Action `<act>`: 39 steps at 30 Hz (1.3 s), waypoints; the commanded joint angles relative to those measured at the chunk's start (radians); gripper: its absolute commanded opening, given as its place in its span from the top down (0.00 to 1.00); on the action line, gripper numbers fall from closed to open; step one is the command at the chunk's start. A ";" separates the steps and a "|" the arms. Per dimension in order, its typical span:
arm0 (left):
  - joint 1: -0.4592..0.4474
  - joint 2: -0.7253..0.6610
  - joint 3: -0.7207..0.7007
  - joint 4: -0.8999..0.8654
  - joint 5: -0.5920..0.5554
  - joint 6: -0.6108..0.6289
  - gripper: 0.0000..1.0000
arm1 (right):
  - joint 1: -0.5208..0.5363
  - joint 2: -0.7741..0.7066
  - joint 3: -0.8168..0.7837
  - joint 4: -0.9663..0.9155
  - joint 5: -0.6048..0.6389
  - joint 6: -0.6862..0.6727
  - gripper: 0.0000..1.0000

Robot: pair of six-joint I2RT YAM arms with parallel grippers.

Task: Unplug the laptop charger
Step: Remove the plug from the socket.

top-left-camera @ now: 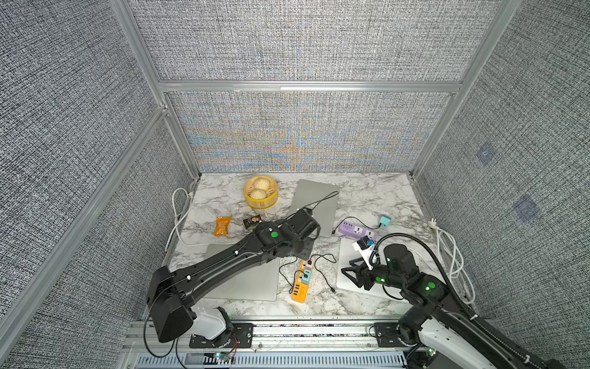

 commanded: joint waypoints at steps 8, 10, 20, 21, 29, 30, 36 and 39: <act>0.097 -0.207 -0.337 0.138 0.185 -0.293 0.78 | 0.236 0.243 0.044 0.193 0.128 -0.222 0.43; 0.114 -0.223 -0.381 0.166 0.219 -0.304 0.79 | 0.237 0.316 0.063 0.221 0.139 -0.239 0.43; 0.153 -0.149 -0.489 0.326 0.411 -0.313 0.84 | 0.192 0.518 0.135 0.305 0.087 -0.280 0.42; 0.153 -0.133 -0.492 0.338 0.429 -0.314 0.84 | 0.183 0.533 0.139 0.307 0.079 -0.283 0.42; 0.156 -0.019 -0.499 0.385 0.529 -0.300 0.81 | 0.173 0.614 0.163 0.350 0.075 -0.310 0.42; 0.156 -0.010 -0.500 0.388 0.529 -0.296 0.80 | 0.174 0.621 0.161 0.363 0.074 -0.314 0.42; 0.156 0.013 -0.511 0.375 0.524 -0.279 0.76 | 0.174 0.650 0.154 0.424 0.094 -0.328 0.42; 0.156 0.023 -0.528 0.389 0.530 -0.274 0.75 | 0.173 0.663 0.135 0.474 0.094 -0.322 0.42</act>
